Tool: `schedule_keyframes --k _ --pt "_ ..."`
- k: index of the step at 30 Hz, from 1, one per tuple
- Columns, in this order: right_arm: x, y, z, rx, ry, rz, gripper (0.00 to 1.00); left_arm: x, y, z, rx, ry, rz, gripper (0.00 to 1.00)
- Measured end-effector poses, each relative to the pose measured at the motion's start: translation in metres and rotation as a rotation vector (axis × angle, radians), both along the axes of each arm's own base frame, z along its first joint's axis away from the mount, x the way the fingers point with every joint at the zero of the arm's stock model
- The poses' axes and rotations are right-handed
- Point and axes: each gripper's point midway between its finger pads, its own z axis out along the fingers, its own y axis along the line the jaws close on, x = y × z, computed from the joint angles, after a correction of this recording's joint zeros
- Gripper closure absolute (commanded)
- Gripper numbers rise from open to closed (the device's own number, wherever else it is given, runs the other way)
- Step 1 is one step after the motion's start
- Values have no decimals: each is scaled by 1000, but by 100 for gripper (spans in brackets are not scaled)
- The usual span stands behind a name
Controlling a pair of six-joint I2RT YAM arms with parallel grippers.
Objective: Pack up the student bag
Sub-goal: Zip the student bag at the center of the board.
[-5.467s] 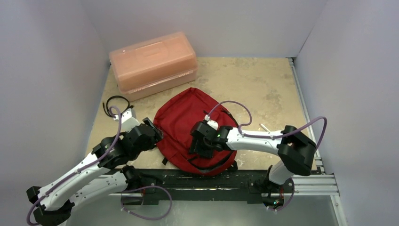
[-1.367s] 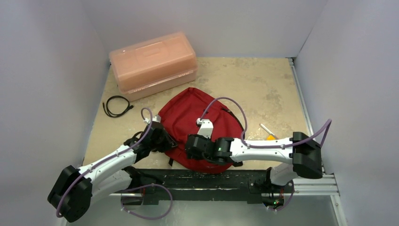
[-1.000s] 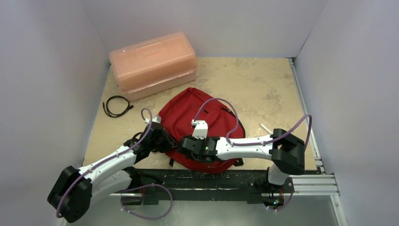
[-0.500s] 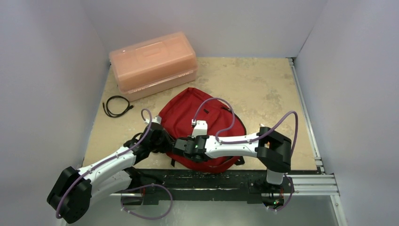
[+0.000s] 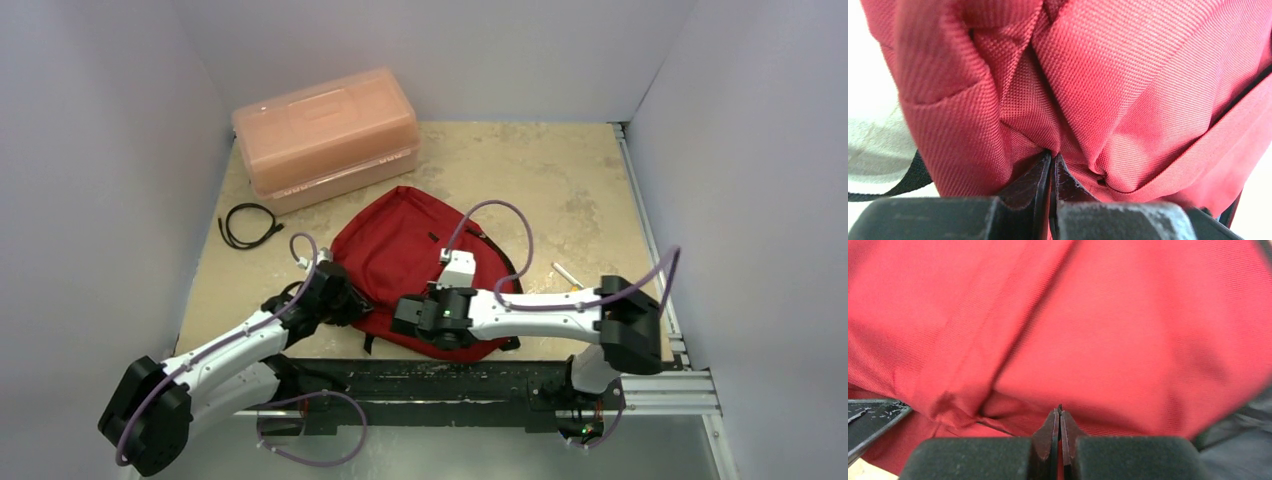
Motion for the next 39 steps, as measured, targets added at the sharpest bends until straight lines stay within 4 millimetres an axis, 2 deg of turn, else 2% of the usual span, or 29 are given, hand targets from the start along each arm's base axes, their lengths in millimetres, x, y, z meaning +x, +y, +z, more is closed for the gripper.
schedule_keyframes --k 4,7,10,12,14,15,17,19,20,22,25,27,29,32,34,39 --pt "-4 -35 30 81 -73 -27 100 1 8 2 21 -3 50 100" --pt "-6 -50 46 203 -115 -21 100 2 8 10 -1 -27 70 100" --pt "-9 -64 54 290 -144 7 100 3 14 19 2 -68 83 100" --pt "-11 -78 55 291 -169 49 100 3 29 18 60 -89 111 100" --pt "-10 -81 57 296 -199 112 100 1 35 20 92 -111 90 100" --pt "-10 -80 59 306 -214 144 100 0 35 23 97 -136 54 95" --pt "-9 -72 65 327 -238 195 100 -3 28 31 81 -198 -44 75" --pt "-7 -62 72 340 -258 233 100 -9 13 44 24 -287 -170 45" --pt "-7 -58 74 344 -266 248 100 -12 5 51 -10 -329 -231 35" --pt "-7 -51 76 351 -270 273 100 -22 -14 74 -90 -450 -377 26" --pt "-9 -45 80 370 -280 312 100 -37 -42 111 -175 -640 -566 22" --pt "-10 -43 84 386 -288 330 100 -51 -65 128 -203 -751 -694 21" --pt "-11 -42 88 402 -293 343 100 -65 -87 134 -212 -827 -807 20" --pt "-11 -42 90 409 -294 346 100 -77 -119 122 -141 -884 -962 22" --pt "-12 -42 92 415 -295 347 100 -78 -136 112 -90 -909 -1036 24" --pt "-12 -44 97 434 -302 347 100 -60 -159 88 36 -1002 -1100 27"
